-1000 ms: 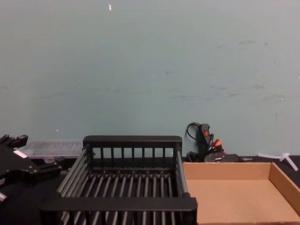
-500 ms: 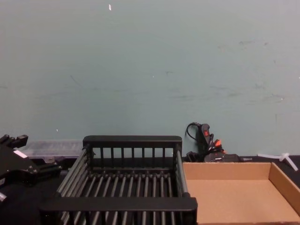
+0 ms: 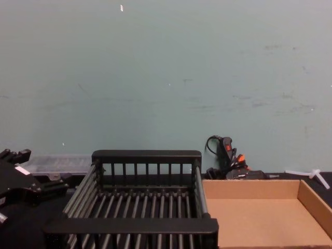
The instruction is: Pick up the white tape and place it into the black box , Pick up the silver tape and place it into the brown box.
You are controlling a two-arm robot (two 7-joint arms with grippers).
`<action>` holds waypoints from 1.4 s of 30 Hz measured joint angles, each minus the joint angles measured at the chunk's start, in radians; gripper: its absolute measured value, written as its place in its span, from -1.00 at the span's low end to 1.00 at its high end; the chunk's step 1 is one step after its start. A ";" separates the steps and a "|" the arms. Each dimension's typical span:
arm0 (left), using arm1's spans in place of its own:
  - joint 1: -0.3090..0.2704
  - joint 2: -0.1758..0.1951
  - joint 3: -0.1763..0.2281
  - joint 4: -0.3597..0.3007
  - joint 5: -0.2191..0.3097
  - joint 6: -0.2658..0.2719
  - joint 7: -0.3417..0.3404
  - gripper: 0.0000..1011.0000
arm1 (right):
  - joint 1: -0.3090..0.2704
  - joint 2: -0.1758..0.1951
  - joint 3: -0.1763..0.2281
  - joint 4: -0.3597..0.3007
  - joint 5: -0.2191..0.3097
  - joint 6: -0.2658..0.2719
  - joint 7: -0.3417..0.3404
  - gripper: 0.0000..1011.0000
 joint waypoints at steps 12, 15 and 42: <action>0.000 0.000 0.000 0.000 0.000 0.000 0.000 0.98 | 0.000 0.001 0.000 -0.001 0.002 -0.001 -0.001 0.28; 0.000 0.000 0.000 0.000 0.000 0.000 0.000 0.98 | 0.000 0.001 0.000 -0.001 0.002 -0.001 -0.001 0.07; 0.000 0.000 0.000 0.000 0.000 0.000 0.000 0.98 | -0.005 -0.003 0.008 -0.002 0.003 -0.006 0.006 -0.73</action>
